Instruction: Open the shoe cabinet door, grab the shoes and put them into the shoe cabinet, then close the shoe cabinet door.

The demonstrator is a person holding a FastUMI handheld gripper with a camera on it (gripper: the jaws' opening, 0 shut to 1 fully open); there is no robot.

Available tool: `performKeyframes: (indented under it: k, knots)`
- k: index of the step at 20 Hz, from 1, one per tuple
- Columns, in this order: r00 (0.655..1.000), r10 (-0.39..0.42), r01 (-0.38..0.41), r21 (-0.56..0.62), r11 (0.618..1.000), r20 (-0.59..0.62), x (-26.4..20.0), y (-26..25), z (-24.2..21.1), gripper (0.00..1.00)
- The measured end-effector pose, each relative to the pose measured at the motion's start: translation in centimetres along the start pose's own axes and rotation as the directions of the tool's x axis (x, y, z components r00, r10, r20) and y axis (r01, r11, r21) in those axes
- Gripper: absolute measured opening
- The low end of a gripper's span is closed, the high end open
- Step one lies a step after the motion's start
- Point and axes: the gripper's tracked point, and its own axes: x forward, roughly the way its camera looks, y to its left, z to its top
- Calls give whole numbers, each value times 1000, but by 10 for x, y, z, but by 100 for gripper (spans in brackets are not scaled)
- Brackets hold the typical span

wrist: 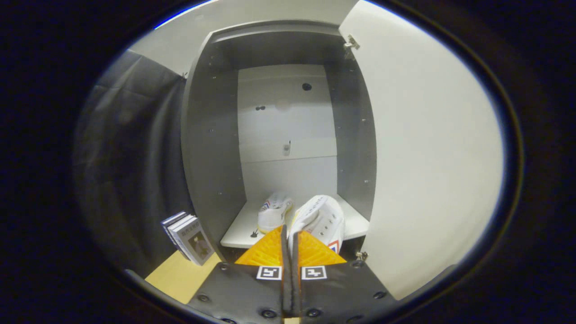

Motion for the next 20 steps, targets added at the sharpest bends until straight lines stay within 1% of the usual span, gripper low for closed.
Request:
performKeyframes:
  k: [6,13,15,20]
  knots:
    - [1000,-15,16,-60,998,22,82,-11,21,2]
    - [1000,-22,20,-104,994,-16,174,-25,19,2]
    - [999,-16,11,-123,992,-36,195,-28,13,2]
    - [995,-29,17,-136,991,-94,226,-44,-6,2]
